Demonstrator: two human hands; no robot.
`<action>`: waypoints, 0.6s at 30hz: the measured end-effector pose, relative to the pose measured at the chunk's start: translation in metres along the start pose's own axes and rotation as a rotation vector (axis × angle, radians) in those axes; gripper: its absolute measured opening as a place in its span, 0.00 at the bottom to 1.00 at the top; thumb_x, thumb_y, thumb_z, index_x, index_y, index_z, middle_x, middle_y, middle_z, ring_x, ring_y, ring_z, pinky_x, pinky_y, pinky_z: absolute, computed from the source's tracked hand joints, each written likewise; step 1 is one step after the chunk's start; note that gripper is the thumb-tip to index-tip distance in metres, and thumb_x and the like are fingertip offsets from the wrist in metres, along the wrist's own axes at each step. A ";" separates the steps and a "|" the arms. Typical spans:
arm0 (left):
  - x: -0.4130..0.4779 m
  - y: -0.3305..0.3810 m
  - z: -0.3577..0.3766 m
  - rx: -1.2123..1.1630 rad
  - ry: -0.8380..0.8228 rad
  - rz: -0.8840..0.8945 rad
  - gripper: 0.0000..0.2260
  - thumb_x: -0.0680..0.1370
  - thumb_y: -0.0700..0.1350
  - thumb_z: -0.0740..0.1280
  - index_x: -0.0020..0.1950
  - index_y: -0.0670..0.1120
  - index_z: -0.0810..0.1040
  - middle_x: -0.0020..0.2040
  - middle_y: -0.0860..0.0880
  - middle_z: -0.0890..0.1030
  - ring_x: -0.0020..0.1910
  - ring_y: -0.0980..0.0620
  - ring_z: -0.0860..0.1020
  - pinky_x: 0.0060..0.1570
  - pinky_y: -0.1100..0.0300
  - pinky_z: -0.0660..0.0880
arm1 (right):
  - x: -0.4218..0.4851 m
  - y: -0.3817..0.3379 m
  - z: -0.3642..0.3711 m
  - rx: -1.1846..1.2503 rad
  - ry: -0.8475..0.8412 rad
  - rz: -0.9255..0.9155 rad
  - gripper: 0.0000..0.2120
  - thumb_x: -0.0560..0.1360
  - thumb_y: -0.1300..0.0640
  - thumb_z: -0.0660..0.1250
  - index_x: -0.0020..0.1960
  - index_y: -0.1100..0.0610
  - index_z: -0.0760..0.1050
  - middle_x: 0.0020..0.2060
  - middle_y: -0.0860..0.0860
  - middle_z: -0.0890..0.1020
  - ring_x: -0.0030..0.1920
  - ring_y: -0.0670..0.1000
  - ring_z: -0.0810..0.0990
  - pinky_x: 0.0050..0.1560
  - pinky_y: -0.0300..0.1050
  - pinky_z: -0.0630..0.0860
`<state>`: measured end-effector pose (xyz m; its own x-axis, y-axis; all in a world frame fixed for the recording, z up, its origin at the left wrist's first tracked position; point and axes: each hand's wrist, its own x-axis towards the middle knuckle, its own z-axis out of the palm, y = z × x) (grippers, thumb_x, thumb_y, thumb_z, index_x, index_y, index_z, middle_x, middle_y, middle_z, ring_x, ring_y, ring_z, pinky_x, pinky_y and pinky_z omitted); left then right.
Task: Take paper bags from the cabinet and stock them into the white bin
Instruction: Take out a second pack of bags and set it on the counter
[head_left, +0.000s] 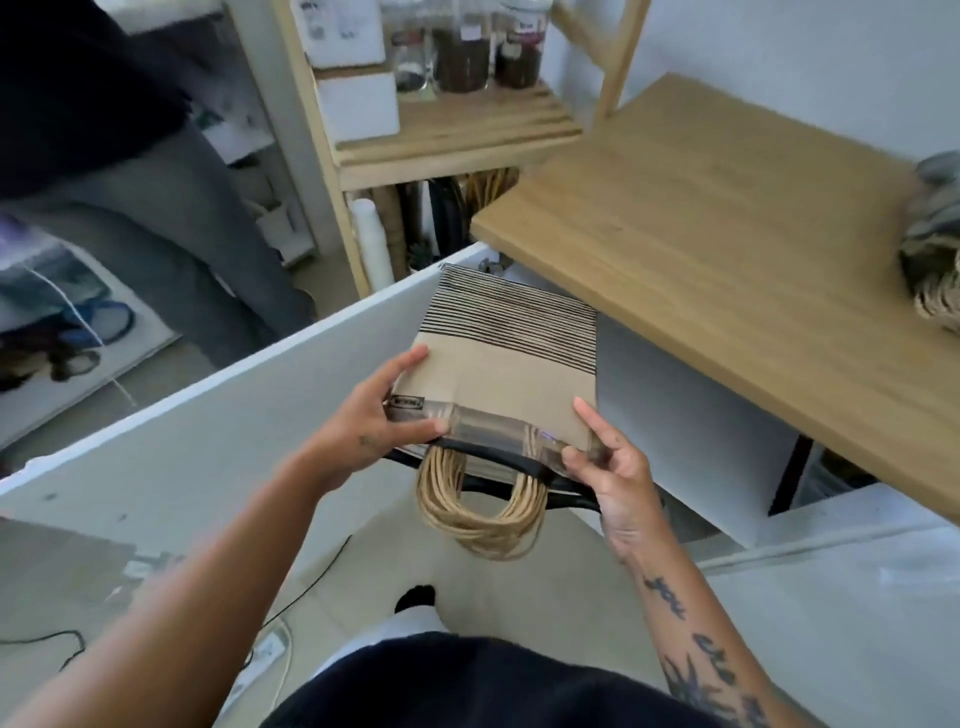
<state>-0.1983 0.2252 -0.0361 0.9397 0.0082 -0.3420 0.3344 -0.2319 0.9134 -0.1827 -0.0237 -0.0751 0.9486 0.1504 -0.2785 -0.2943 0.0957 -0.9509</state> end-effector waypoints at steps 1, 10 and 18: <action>-0.003 0.005 -0.002 -0.014 0.025 0.009 0.37 0.69 0.42 0.73 0.72 0.60 0.61 0.65 0.52 0.63 0.64 0.49 0.67 0.65 0.54 0.67 | 0.001 -0.003 0.001 0.005 -0.009 -0.011 0.24 0.68 0.68 0.71 0.53 0.41 0.78 0.54 0.50 0.81 0.60 0.52 0.77 0.70 0.50 0.66; -0.037 0.043 -0.021 0.024 0.180 0.074 0.34 0.69 0.43 0.74 0.70 0.60 0.62 0.66 0.51 0.64 0.61 0.50 0.69 0.60 0.57 0.68 | 0.001 -0.032 0.019 0.091 -0.181 -0.048 0.38 0.40 0.38 0.81 0.50 0.39 0.81 0.55 0.50 0.83 0.58 0.52 0.79 0.63 0.45 0.74; -0.037 0.086 -0.021 -0.010 0.238 0.174 0.36 0.69 0.42 0.73 0.71 0.60 0.61 0.65 0.54 0.64 0.61 0.50 0.70 0.60 0.56 0.70 | 0.021 -0.087 0.014 0.081 -0.287 -0.209 0.33 0.49 0.46 0.80 0.54 0.43 0.80 0.45 0.47 0.82 0.44 0.42 0.83 0.50 0.35 0.78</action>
<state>-0.2025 0.2258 0.0598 0.9730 0.1973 -0.1199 0.1665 -0.2399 0.9564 -0.1388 -0.0153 0.0032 0.9211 0.3888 -0.0193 -0.1170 0.2292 -0.9663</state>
